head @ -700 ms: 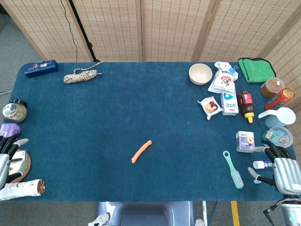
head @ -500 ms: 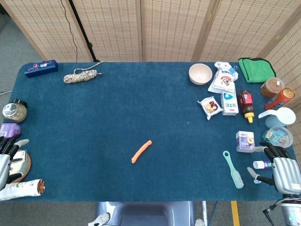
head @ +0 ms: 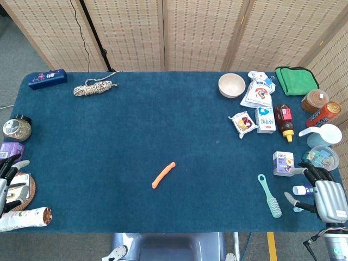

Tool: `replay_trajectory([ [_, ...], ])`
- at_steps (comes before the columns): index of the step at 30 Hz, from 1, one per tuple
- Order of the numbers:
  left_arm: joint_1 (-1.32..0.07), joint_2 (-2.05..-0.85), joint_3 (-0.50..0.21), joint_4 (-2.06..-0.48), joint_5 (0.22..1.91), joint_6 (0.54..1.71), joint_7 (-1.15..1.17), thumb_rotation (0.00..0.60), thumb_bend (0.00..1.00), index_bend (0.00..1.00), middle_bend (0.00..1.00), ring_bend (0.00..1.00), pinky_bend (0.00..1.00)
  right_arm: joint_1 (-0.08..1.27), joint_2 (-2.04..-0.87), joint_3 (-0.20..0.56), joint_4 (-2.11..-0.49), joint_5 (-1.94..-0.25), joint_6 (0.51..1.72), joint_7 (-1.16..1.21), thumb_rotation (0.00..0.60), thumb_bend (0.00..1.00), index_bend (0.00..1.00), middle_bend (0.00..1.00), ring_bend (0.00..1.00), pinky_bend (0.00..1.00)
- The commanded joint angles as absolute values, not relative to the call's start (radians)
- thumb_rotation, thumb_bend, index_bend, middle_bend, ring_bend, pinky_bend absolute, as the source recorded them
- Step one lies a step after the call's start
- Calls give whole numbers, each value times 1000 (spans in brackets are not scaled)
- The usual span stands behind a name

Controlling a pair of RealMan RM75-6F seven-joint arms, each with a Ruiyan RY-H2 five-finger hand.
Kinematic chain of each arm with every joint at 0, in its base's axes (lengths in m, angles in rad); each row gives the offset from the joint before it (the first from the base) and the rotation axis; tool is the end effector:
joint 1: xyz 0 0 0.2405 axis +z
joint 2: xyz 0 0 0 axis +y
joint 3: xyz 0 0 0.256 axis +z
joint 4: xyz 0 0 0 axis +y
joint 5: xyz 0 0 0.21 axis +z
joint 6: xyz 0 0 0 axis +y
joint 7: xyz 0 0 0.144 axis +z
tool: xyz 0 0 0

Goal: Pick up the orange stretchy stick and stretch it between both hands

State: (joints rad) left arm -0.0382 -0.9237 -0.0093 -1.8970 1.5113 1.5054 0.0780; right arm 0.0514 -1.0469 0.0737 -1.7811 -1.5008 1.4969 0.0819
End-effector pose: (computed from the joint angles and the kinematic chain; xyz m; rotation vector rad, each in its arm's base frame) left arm -0.2750 0.1560 0.1904 -1.3829 -0.9522 -0.8737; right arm -0.2852 -0.1738 0.1714 1.2953 -1.0315 1.0457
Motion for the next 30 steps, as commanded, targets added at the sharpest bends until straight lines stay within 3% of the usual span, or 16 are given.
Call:
replay_trajectory([
  [1, -38, -921, -7, -1898, 1517, 1506, 73, 600, 386, 236, 126, 124, 48, 51, -1046, 70, -1778, -1507, 1495, 103, 600, 234, 342, 246, 321, 202],
  [6, -37, -912, -6, -1904, 1523, 1507, 63, 600, 386, 236, 126, 126, 48, 58, -1036, 63, -1776, -1518, 1477, 141, 600, 240, 336, 234, 308, 202],
  [14, -37, -897, -13, -1905, 1519, 1515, 58, 600, 386, 236, 126, 126, 48, 96, -1031, 74, -1771, -1540, 1441, 202, 600, 242, 347, 209, 197, 194],
  [21, -44, -876, -24, -1906, 1522, 1518, 48, 600, 386, 238, 126, 127, 48, 215, -1039, 122, -1763, -1580, 1339, 279, 600, 242, 357, 198, 163, 109],
  [30, -50, -858, -29, -1921, 1511, 1510, 66, 600, 386, 238, 126, 127, 48, 339, -1081, 160, -1717, -1576, 1224, 349, 600, 241, 397, 194, 154, 84],
])
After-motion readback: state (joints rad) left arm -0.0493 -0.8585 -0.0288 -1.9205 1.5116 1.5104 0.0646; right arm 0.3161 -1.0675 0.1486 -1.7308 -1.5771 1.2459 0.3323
